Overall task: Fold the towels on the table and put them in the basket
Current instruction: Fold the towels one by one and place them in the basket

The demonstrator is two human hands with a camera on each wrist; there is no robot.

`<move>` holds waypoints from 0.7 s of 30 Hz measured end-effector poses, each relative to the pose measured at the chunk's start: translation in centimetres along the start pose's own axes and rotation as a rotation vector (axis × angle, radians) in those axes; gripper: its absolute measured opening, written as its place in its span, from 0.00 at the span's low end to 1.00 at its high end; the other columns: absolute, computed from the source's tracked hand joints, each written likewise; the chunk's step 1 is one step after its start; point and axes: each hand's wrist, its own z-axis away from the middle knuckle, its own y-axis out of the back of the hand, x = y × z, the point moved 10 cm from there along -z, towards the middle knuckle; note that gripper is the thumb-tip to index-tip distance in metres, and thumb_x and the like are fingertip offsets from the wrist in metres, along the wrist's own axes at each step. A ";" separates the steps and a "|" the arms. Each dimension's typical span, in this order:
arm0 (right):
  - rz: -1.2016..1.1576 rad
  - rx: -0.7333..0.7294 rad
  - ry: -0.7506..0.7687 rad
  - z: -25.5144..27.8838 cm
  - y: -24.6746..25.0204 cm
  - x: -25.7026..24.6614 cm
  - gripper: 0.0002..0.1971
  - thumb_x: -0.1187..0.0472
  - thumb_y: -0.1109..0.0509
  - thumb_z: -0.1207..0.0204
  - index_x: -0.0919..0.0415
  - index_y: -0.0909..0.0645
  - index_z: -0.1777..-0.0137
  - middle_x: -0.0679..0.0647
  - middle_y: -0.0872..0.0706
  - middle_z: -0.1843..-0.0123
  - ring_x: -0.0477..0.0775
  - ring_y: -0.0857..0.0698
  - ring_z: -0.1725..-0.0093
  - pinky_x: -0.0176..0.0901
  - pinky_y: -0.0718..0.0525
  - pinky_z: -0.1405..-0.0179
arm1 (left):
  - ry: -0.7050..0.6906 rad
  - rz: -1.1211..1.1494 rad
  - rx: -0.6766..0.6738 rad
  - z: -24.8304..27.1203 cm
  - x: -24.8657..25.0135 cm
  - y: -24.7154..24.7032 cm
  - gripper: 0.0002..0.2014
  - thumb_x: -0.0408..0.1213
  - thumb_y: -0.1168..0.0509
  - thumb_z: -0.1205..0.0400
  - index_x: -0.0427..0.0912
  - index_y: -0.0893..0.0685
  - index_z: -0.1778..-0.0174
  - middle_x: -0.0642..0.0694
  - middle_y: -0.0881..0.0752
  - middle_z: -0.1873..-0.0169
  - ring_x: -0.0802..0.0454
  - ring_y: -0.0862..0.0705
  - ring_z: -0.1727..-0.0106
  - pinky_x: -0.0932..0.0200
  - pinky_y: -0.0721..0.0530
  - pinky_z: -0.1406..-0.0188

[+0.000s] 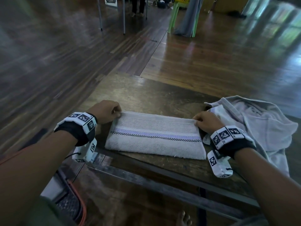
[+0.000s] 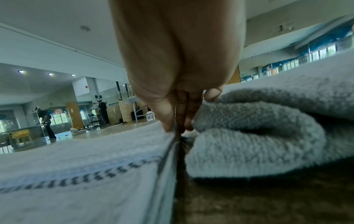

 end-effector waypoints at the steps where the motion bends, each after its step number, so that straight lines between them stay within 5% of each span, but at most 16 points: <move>1: 0.007 0.007 -0.006 0.2 0.2 0.0 0.11 0.63 0.35 0.25 0.49 0.12 0.51 0.49 0.11 0.48 0.56 0.18 0.40 0.69 0.32 0.30 | 0.000 0.013 0.005 -0.1 0.0 0.1 0.04 0.39 0.33 0.21 0.45 0.18 0.52 0.47 0.15 0.52 0.50 0.18 0.52 0.53 0.20 0.51; 6: 0.063 0.040 -0.006 0.8 1.1 -0.7 0.11 0.63 0.36 0.26 0.50 0.13 0.52 0.45 0.16 0.58 0.53 0.19 0.43 0.62 0.39 0.29 | -0.004 -0.005 -0.003 -0.3 0.3 0.2 0.12 0.39 0.33 0.21 0.42 0.18 0.43 0.45 0.16 0.48 0.50 0.20 0.51 0.57 0.22 0.50; 9: 0.041 0.092 0.016 1.5 2.9 -1.5 0.05 0.61 0.33 0.28 0.50 0.17 0.57 0.44 0.18 0.58 0.51 0.20 0.47 0.58 0.40 0.31 | -0.048 -0.035 0.021 0.1 1.1 1.6 0.09 0.38 0.33 0.22 0.43 0.17 0.48 0.45 0.16 0.51 0.49 0.20 0.52 0.54 0.21 0.51; 11: 0.002 0.197 0.049 2.0 5.2 -1.8 0.02 0.59 0.31 0.29 0.50 0.19 0.58 0.45 0.19 0.56 0.49 0.22 0.50 0.56 0.38 0.34 | -0.099 0.001 0.118 0.7 2.0 3.8 0.07 0.37 0.33 0.23 0.43 0.17 0.50 0.45 0.16 0.53 0.48 0.19 0.52 0.54 0.21 0.52; 14: -0.094 0.509 0.163 4.0 10.0 -2.5 0.05 0.60 0.30 0.31 0.49 0.21 0.58 0.45 0.22 0.57 0.49 0.23 0.51 0.52 0.34 0.43 | -0.212 -0.022 0.435 2.9 3.6 8.9 0.07 0.35 0.31 0.25 0.41 0.16 0.52 0.44 0.16 0.54 0.46 0.18 0.53 0.54 0.23 0.54; 17: -0.091 0.742 0.262 6.6 13.2 -3.4 0.06 0.62 0.31 0.33 0.50 0.21 0.58 0.45 0.24 0.57 0.47 0.26 0.52 0.42 0.45 0.55 | -0.269 -0.121 0.698 5.3 4.8 12.3 0.12 0.43 0.38 0.26 0.40 0.17 0.52 0.44 0.16 0.55 0.43 0.18 0.52 0.49 0.26 0.50; 21: -0.036 0.711 0.364 8.0 12.4 -3.8 0.07 0.65 0.29 0.36 0.56 0.20 0.58 0.48 0.22 0.57 0.53 0.23 0.52 0.41 0.46 0.56 | -0.325 -0.206 0.708 7.4 6.0 11.8 0.12 0.44 0.41 0.27 0.43 0.17 0.54 0.47 0.16 0.56 0.45 0.18 0.52 0.56 0.35 0.50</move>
